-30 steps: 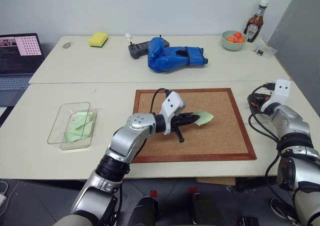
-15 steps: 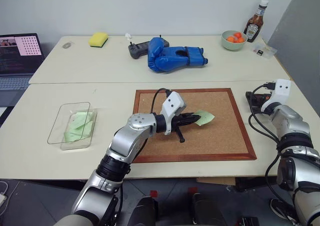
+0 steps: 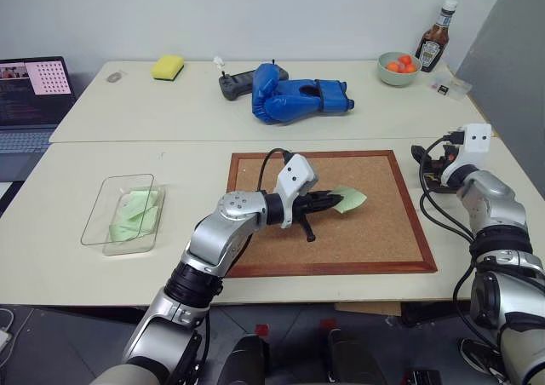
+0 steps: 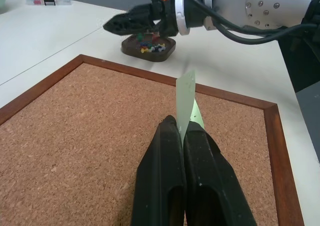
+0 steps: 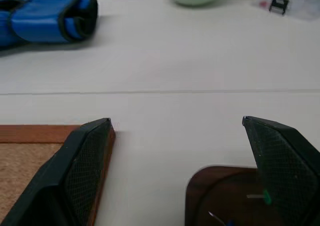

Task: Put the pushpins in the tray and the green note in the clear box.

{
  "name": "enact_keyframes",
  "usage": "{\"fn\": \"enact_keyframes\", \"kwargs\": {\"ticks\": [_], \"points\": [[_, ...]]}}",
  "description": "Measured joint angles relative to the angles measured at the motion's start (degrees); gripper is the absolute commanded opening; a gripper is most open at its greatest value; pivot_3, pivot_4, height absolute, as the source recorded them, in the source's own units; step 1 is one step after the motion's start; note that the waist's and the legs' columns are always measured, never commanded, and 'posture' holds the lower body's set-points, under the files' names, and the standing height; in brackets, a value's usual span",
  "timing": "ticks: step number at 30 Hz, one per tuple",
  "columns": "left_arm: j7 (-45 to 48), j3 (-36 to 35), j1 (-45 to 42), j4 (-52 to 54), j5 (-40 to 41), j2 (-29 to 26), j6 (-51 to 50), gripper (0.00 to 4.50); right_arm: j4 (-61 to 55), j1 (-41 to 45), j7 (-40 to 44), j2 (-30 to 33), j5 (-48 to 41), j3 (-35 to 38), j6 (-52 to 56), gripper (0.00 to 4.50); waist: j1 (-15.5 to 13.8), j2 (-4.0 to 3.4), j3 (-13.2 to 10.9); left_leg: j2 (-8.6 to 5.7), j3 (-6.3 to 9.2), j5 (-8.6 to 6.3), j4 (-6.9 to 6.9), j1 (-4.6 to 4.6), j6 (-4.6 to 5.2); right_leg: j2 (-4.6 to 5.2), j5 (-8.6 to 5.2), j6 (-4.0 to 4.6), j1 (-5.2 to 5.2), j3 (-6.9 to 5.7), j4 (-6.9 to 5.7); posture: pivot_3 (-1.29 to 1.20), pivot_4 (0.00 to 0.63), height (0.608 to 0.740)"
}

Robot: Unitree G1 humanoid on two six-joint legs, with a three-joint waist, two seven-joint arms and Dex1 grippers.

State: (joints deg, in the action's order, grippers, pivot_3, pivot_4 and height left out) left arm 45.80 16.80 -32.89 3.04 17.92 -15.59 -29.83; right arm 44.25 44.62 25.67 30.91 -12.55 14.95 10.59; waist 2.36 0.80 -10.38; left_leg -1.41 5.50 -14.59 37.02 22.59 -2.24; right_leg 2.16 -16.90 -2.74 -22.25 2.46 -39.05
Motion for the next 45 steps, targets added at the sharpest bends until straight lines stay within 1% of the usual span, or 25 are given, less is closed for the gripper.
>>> {"fn": "enact_keyframes", "kwargs": {"ticks": [4, 7, 10, 15, 18, 20, 22, 25, 27, 32, 36, 39, 41, 43, 44, 45], "points": [[-0.1, -0.4, 0.1, 0.1, 0.1, -0.3, 0.0, 0.00, -11.4, -3.5, 0.5, -0.1, -1.9, -0.2, 4.0, 4.47, 0.0, -0.01, 0.0, 0.02, 0.06, 0.00, 0.00, 0.00, 0.00, 0.00, 0.00, 0.00, -0.01, -0.01, -0.02, 0.00, 0.150, 0.740], [-0.2, -2.0, 0.0, 0.1, 0.2, -0.6, -0.1, 0.00, -23.4, -6.4, 1.1, 0.8, -5.7, 1.1, 10.2, 4.47, -0.1, -0.01, 0.0, 0.01, 0.19, 0.00, 0.01, 0.01, 0.00, 0.00, 0.00, 0.00, 0.00, -0.04, -0.02, 0.00, 0.150, 0.740], [-0.2, -4.5, -0.1, 0.0, 1.1, -1.6, -0.8, 0.00, -35.5, -10.4, 3.0, 4.4, -11.8, 4.4, 18.5, 4.47, -0.6, -0.01, 0.0, 0.00, 0.35, -0.01, 0.02, 0.05, 0.01, 0.01, 0.00, 0.00, 0.01, -0.10, 0.02, 0.00, 0.150, 0.740], [-0.5, -8.1, -0.2, 0.9, 2.4, -2.8, -2.4, 0.00, -45.3, -15.9, 6.7, 11.0, -18.6, 9.3, 27.4, 4.47, -0.7, 0.00, 0.0, -0.02, 0.36, -0.01, 0.02, 0.09, 0.02, 0.02, 0.00, 0.00, 0.01, -0.11, 0.05, 0.00, 0.150, 0.740], [-2.2, -10.8, 0.0, 2.4, 3.1, -3.6, -3.4, 0.00, -50.3, -19.7, 9.4, 13.4, -22.3, 11.0, 30.9, 4.47, -0.6, 0.00, 0.0, 0.02, 0.35, -0.01, 0.00, 0.06, 0.02, -0.01, 0.00, 0.00, 0.01, -0.12, 0.04, 0.00, 0.150, 0.740], [-3.9, -13.4, 0.5, 5.0, 4.4, -4.8, -5.2, 0.00, -56.2, -23.4, 12.8, 14.1, -24.9, 10.1, 32.5, 4.47, -0.2, 0.00, 0.0, 0.10, 0.34, -0.02, -0.03, -0.01, 0.03, -0.07, 0.00, -0.01, 0.01, -0.08, 0.02, 0.00, 0.150, 0.740], [-6.0, -16.4, 1.9, 8.3, 5.5, -5.8, -7.2, 0.00, -61.6, -26.0, 16.3, 14.3, -27.0, 6.8, 32.7, 4.47, 0.1, 0.00, 0.0, 0.15, 0.37, -0.02, -0.02, -0.06, 0.03, -0.10, 0.00, -0.01, 0.03, -0.07, -0.01, 0.00, 0.150, 0.740], [-10.3, -21.4, 4.5, 13.5, 7.3, -7.2, -11.1, 0.00, -66.9, -26.3, 19.8, 13.5, -28.7, 1.3, 32.3, 4.47, 0.2, 0.01, 0.0, 0.13, 0.44, -0.01, 0.03, -0.08, 0.02, -0.10, 0.02, -0.05, 0.07, -0.08, -0.01, 0.00, 0.150, 0.740], [-13.7, -25.1, 6.3, 16.6, 8.6, -7.8, -13.9, 0.00, -68.3, -25.6, 21.4, 12.3, -29.0, -2.4, 31.3, 4.47, 0.0, 0.07, 0.0, 0.11, 0.46, -0.01, 0.06, -0.07, 0.02, -0.09, 0.05, -0.10, 0.10, -0.09, 0.02, 0.00, 0.150, 0.740], [-23.2, -35.7, 10.4, 22.2, 9.2, -8.4, -18.6, 0.00, -67.6, -19.8, 24.2, 6.8, -28.6, -11.3, 28.5, 4.47, -0.2, 0.13, -0.1, 0.12, 0.52, -0.01, 0.04, -0.06, 0.01, -0.08, 0.06, -0.10, 0.07, -0.13, 0.05, 0.00, 0.150, 0.740], [-31.5, -43.4, 17.0, 23.5, 4.5, -9.8, -18.0, 0.00, -65.9, -16.1, 27.1, 2.3, -26.6, -18.1, 25.7, 4.47, -0.5, 0.15, -0.1, 0.12, 0.54, -0.01, -0.01, -0.06, -0.01, -0.05, 0.06, -0.09, 0.02, -0.15, 0.08, 0.00, 0.150, 0.740], [-35.6, -46.6, 21.5, 23.6, 2.2, -9.0, -17.1, 0.00, -63.4, -14.8, 29.3, 0.0, -24.7, -21.7, 23.4, 4.47, -0.9, 0.20, -0.1, 0.01, 0.55, -0.01, 0.04, -0.01, -0.01, 0.05, 0.06, -0.09, 0.03, -0.16, 0.10, 0.00, 0.150, 0.740], [-37.8, -47.4, 23.0, 24.1, 1.9, -7.2, -17.1, 0.00, -62.1, -13.9, 30.0, -0.8, -24.4, -22.7, 22.5, 4.47, -1.5, 0.27, -0.1, -0.05, 0.56, -0.01, 0.07, 0.01, -0.01, 0.12, 0.07, -0.09, 0.04, -0.18, 0.12, 0.00, 0.150, 0.740], [-40.0, -47.6, 24.8, 25.3, 1.2, -5.6, -17.1, 0.39, -61.6, -13.4, 30.6, -1.2, -24.3, -23.0, 22.1, 4.50, -1.8, 0.43, -0.1, -0.05, 0.57, -0.02, 0.06, 0.02, -0.01, 0.12, 0.07, -0.09, 0.04, -0.18, 0.14, 0.00, 0.150, 0.740], [-40.7, -47.6, 25.6, 25.9, 1.0, -4.9, -17.1, 0.42, -61.5, -13.4, 30.6, -1.2, -24.2, -23.0, 21.9, 4.50, -1.8, 0.47, 0.0, -0.04, 0.57, -0.02, 0.05, 0.02, -0.02, 0.12, 0.07, -0.09, 0.04, -0.18, 0.14, 0.00, 0.150, 0.740], [-41.4, -47.6, 26.3, 26.1, 0.9, -4.3, -17.1, 0.66, -61.3, -13.3, 30.6, -1.3, -24.1, -23.0, 21.9, 4.50, -1.9, 0.47, 0.0, -0.02, 0.58, -0.02, 0.04, 0.02, -0.02, 0.11, 0.07, -0.09, 0.03, -0.19, 0.13, 0.00, 0.150, 0.740]]}}
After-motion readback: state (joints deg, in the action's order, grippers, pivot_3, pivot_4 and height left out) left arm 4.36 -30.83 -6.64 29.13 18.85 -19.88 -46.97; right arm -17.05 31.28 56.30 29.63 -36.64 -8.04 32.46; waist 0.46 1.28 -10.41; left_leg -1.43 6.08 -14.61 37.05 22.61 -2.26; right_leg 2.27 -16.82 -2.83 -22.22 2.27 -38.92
